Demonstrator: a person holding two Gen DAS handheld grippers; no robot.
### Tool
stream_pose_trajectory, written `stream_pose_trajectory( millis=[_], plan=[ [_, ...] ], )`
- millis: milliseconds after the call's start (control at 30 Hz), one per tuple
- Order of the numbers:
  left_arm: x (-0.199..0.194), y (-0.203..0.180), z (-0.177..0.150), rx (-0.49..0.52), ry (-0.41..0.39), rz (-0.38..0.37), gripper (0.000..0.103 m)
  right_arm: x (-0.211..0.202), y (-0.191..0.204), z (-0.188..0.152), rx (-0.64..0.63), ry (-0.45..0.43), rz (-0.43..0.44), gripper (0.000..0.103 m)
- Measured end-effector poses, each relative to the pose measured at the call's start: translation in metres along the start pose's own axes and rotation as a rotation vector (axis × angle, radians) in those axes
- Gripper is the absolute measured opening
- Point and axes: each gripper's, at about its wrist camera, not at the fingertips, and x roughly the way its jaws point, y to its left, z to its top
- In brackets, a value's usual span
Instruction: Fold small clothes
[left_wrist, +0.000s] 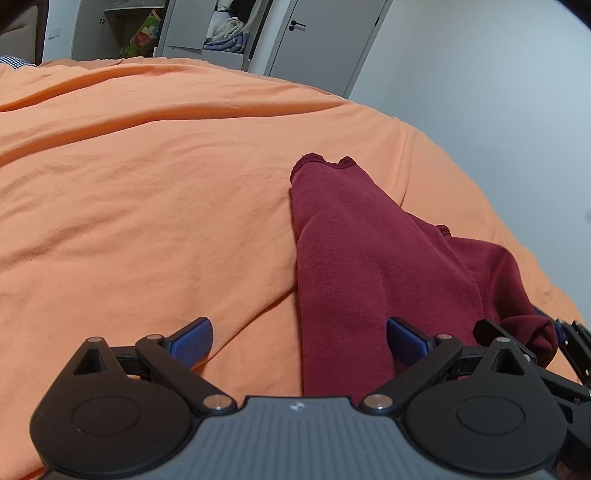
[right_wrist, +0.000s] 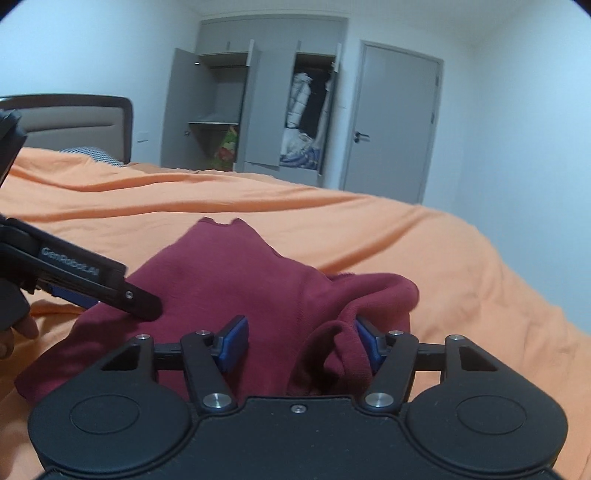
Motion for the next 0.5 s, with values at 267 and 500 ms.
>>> stream_pose_trajectory(
  millis=[267,500],
  plan=[
    [0.0,0.0,0.0,0.0,0.001,0.0,0.103,0.008,-0.038,-0.017,0.143,0.084,-0.115,0.077],
    [0.002,0.003,-0.002,0.001,-0.001,0.0,0.103,0.002,-0.09,-0.029,0.442,0.081,-0.009,0.08]
  ],
)
